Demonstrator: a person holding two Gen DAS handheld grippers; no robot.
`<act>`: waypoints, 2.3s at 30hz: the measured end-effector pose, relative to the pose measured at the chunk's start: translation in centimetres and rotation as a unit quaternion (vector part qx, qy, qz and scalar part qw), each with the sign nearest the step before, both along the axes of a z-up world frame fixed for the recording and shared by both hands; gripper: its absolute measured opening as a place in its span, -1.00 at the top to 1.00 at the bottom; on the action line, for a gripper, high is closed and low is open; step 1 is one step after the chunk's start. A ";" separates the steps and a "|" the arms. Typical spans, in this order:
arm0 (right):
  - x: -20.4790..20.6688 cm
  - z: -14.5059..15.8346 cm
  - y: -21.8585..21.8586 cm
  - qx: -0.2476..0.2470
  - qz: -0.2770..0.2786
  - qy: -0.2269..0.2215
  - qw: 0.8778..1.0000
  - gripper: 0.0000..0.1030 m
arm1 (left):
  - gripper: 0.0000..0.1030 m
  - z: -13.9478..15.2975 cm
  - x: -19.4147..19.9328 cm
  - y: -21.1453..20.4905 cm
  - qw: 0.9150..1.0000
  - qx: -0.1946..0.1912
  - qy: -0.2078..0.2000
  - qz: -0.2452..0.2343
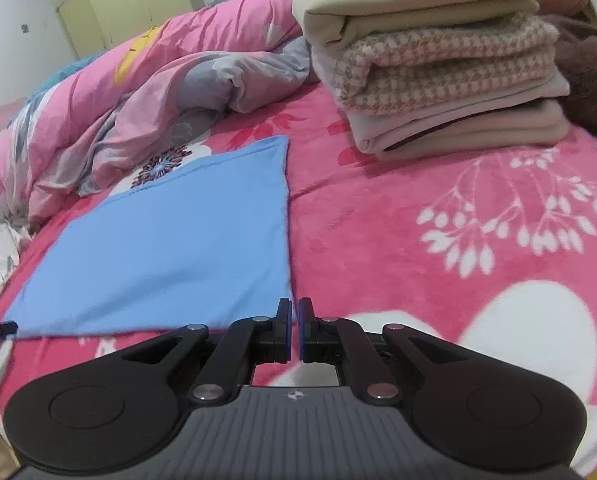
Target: Fold clothes
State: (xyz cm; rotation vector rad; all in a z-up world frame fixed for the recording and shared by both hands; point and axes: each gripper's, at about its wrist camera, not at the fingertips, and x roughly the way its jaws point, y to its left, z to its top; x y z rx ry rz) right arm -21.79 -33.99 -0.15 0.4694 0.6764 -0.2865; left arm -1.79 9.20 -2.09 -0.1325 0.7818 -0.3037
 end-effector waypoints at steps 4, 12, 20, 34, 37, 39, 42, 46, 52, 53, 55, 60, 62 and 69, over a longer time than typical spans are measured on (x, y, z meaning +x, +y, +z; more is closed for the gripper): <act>-0.3 -0.4 -0.1 0.004 -0.004 0.001 1.000 0.95 | -0.25 -0.1 0.0 0.1 1.000 0.000 0.000 -0.001; -0.3 -0.2 1.7 -0.120 0.077 0.020 0.990 0.95 | -0.30 -0.2 0.1 -0.1 1.000 0.005 -0.003 -0.005; 0.3 0.2 3.3 -0.199 0.162 0.021 0.966 0.29 | -0.32 -0.2 0.1 -0.4 1.000 0.013 -0.004 -0.005; 1.1 -1.0 3.5 -0.233 0.224 0.038 0.946 0.45 | -0.34 -0.1 0.2 -0.8 1.000 0.020 0.000 -0.004; 1.3 -1.0 3.1 -0.228 0.225 0.038 0.947 0.64 | -0.35 -0.1 0.2 -0.7 1.000 0.020 0.001 -0.004; 1.4 -1.1 2.9 -0.227 0.226 0.037 0.947 0.73 | -0.35 -0.1 0.2 -0.7 1.000 0.020 0.001 -0.004; 1.3 -1.1 2.9 -0.236 0.234 0.036 0.943 0.87 | -0.35 -0.1 0.2 -0.7 1.000 0.020 0.001 -0.004; 1.1 -1.1 3.5 -0.264 0.248 0.036 0.931 0.95 | -0.35 -0.1 0.2 -0.7 1.000 0.020 0.001 -0.004; 0.7 -0.8 4.6 -0.341 0.267 0.040 0.900 0.96 | -0.36 -0.1 0.2 -0.7 1.000 0.019 0.002 -0.004; 0.7 -0.8 4.8 -0.353 0.268 0.041 0.896 0.96 | -0.35 -0.1 0.2 -0.7 1.000 0.019 0.002 -0.005; 0.8 -0.9 5.0 -0.370 0.273 0.044 0.887 0.96 | -0.36 -0.1 0.2 -0.7 1.000 0.020 0.002 -0.005; 1.0 -2.5 5.9 -0.431 0.287 0.070 0.853 1.00 | -0.36 -0.1 0.2 -0.7 1.000 0.020 0.002 -0.005; 1.0 -3.4 6.1 -0.455 0.284 0.082 0.840 1.00 | -0.36 -0.1 0.3 -0.8 1.000 0.021 0.002 -0.005; 0.4 -2.9 5.7 -0.461 0.254 0.068 0.847 1.00 | -0.36 -0.1 0.3 -0.7 1.000 0.021 0.003 -0.006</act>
